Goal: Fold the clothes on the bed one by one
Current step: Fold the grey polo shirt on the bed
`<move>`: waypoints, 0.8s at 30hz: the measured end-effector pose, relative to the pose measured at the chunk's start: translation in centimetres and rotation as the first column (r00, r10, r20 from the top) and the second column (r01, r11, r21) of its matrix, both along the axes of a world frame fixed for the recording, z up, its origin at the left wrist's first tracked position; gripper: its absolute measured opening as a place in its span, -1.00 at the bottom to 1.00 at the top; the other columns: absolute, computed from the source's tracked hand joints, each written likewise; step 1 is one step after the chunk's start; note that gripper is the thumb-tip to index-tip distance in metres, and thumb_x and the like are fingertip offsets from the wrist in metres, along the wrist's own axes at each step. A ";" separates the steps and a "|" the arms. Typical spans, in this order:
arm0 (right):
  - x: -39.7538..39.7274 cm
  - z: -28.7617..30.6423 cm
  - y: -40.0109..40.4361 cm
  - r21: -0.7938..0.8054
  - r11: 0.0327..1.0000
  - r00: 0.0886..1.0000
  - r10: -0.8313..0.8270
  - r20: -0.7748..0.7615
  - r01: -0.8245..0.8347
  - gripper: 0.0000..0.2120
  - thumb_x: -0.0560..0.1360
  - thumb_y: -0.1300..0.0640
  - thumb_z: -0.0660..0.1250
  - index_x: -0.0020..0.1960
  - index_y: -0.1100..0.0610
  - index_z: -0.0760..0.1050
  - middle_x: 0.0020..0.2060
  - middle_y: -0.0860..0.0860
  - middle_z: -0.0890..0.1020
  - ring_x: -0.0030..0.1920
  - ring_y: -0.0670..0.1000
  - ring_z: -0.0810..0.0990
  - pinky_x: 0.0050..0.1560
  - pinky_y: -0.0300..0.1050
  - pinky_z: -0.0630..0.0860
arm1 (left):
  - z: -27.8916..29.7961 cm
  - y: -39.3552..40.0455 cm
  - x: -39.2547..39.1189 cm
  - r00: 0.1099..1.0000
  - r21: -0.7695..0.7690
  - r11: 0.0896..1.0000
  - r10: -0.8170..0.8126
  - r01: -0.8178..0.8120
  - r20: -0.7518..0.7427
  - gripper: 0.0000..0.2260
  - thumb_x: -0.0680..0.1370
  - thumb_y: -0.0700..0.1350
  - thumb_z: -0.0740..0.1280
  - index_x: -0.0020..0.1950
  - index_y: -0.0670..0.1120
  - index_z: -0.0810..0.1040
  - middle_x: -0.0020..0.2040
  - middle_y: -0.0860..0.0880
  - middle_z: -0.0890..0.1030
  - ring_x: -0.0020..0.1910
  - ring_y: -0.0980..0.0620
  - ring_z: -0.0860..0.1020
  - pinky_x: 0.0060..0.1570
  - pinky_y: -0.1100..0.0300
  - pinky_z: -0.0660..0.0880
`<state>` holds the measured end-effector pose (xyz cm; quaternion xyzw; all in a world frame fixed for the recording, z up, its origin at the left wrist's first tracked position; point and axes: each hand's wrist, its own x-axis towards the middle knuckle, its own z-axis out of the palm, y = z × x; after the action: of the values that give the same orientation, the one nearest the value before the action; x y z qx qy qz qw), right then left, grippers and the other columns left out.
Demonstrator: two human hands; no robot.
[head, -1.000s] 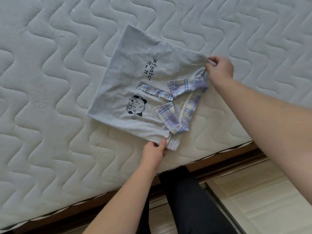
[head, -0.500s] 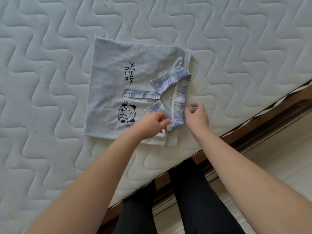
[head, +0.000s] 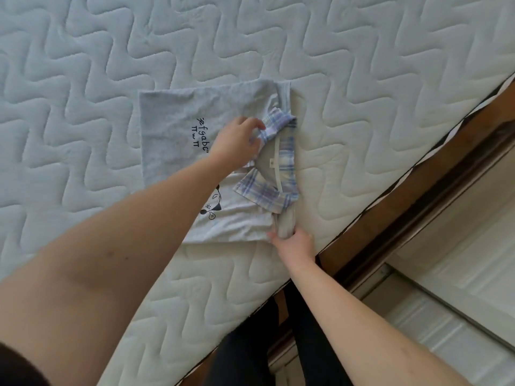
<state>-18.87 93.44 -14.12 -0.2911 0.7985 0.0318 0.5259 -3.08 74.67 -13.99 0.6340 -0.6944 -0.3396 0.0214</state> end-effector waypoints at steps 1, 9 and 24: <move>0.6 -0.1 0.3 -0.014 0.995 0.994 -0.099 0.038 0.100 -0.48 0.39 -0.12 0.50 0.19 0.19 0.51 0.10 0.10 0.57 0.14 0.16 0.56 0.14 0.02 0.53 | -0.2 -0.8 0.0 0.999 -0.023 1.000 -0.020 0.021 0.036 -0.72 0.60 -0.11 0.23 0.31 0.02 0.48 0.34 -0.08 0.45 0.25 -0.12 0.45 0.19 0.02 0.39; 3.6 0.4 1.6 -0.030 0.736 0.704 -0.634 0.321 0.676 -0.73 0.41 0.20 0.50 0.03 0.05 0.47 -0.07 0.00 0.65 -0.08 -0.05 0.63 -0.09 -0.23 0.51 | -1.6 -6.9 0.4 0.986 -0.111 0.991 -0.051 0.069 0.160 -0.62 0.59 -0.15 0.15 0.41 -0.04 0.39 0.50 -0.07 0.31 0.48 -0.12 0.24 0.42 0.00 0.12; 5.9 -0.7 2.0 0.201 0.550 0.480 -0.820 0.311 0.810 -0.78 0.46 0.18 0.49 0.03 0.04 0.52 -0.06 -0.09 0.63 -0.04 -0.16 0.56 -0.05 -0.25 0.40 | -0.7 -11.3 0.4 0.973 0.100 0.993 -0.080 0.060 0.214 -0.71 0.52 0.11 0.40 -0.04 -0.13 0.59 -0.25 -0.04 0.52 -0.20 -0.07 0.46 -0.26 0.12 0.30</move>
<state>-12.95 95.49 -14.81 0.1291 0.7254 -0.2662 0.6215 -2.72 63.33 -14.65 0.6428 -0.6979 -0.3006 -0.0965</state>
